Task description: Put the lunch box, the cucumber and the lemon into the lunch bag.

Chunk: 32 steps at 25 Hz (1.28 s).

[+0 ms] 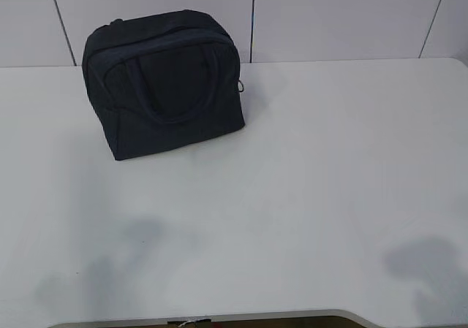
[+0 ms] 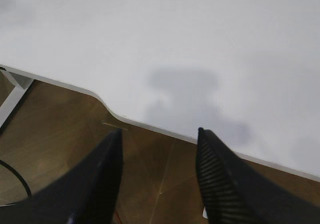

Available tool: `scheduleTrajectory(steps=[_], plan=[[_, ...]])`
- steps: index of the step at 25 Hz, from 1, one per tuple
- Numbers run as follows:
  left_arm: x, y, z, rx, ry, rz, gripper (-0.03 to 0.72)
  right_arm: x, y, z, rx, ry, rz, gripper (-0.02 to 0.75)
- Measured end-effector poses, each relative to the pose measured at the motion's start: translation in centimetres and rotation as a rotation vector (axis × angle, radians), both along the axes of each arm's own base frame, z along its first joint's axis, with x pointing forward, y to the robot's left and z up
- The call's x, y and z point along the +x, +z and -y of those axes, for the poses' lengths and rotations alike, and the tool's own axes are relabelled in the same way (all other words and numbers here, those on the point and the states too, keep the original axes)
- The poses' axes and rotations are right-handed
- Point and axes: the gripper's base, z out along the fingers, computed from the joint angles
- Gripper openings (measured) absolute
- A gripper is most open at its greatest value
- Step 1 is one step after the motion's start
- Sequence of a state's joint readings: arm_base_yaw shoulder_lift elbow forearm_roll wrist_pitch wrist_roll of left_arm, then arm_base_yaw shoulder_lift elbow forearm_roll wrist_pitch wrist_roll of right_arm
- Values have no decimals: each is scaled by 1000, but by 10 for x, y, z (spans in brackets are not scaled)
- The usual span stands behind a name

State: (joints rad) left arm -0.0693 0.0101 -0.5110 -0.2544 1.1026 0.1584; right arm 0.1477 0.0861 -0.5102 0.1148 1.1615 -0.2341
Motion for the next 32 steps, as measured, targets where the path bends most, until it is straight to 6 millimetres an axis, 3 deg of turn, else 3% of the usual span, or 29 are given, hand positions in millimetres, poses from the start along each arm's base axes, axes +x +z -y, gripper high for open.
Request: scheduleTrajectory(steps=[14, 22, 32], plan=[[1, -1, 0, 2, 1, -4, 337, -14, -1, 8, 18, -85, 93, 392], [1, -1, 0, 2, 1, -4, 326, -12, -1, 19, 10, -218, 98, 392], [1, -1, 0, 2, 1, -4, 322, -11, -1, 20, 5, -230, 106, 392]])
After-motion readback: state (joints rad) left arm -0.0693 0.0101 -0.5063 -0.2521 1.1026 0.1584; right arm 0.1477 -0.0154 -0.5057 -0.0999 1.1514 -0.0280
